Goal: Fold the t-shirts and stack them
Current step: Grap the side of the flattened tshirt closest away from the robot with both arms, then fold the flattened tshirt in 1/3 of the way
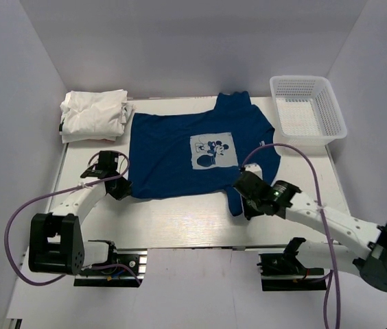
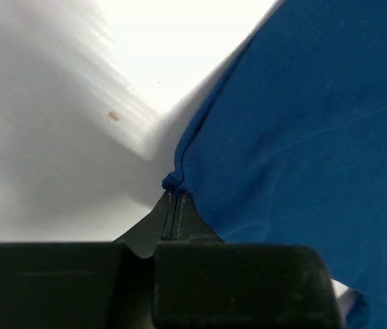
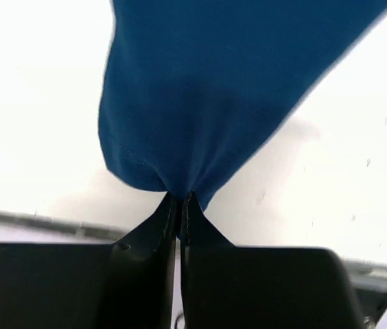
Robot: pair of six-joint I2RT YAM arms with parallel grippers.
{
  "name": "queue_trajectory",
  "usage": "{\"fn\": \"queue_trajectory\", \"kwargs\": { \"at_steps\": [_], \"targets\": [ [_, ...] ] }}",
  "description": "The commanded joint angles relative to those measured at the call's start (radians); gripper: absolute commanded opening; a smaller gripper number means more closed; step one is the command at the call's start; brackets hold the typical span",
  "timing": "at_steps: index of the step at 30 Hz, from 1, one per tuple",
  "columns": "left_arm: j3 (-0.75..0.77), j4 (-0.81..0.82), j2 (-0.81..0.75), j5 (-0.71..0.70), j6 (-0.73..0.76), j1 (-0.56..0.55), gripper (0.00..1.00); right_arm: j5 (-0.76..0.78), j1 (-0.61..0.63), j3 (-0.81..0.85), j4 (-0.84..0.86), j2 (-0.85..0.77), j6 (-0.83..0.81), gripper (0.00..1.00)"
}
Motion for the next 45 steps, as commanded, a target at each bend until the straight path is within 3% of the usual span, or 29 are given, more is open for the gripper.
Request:
{"fn": "queue_trajectory", "kwargs": {
  "at_steps": [1, 6, 9, 14, 18, 22, 26, 34, 45],
  "targets": [
    [-0.002, -0.123, -0.072, -0.037, 0.017, 0.0, 0.0, -0.053, 0.002, -0.005, -0.22, -0.085, 0.106, 0.0],
    [-0.037, -0.221, -0.12, -0.061, 0.018, 0.0, 0.0, -0.144, 0.011, -0.105, -0.299, -0.202, 0.207, 0.0],
    [-0.062, -0.264, -0.144, -0.1, -0.004, 0.0, 0.0, -0.173, 0.017, -0.101, -0.31, -0.227, 0.186, 0.0],
    [-0.073, -0.182, -0.178, -0.002, -0.001, 0.0, 0.0, -0.139, 0.019, -0.084, -0.275, -0.178, 0.093, 0.0],
    [0.057, -0.148, -0.155, 0.032, 0.027, 0.0, 0.0, -0.089, 0.011, 0.046, -0.186, -0.09, 0.014, 0.0],
    [0.185, -0.108, -0.052, 0.043, 0.051, 0.0, 0.0, 0.084, -0.022, 0.18, -0.157, 0.008, -0.05, 0.0],
    [0.3, -0.077, 0.098, 0.067, 0.062, 0.0, 0.0, 0.162, -0.075, 0.303, -0.102, 0.135, -0.111, 0.0],
    [0.536, -0.063, 0.397, 0.072, 0.062, 0.0, 0.0, 0.134, -0.269, 0.436, 0.087, 0.325, -0.312, 0.0],
    [0.659, -0.082, 0.508, -0.027, 0.014, 0.037, 0.0, -0.018, -0.479, 0.609, 0.237, 0.562, -0.481, 0.0]
  ]
}}
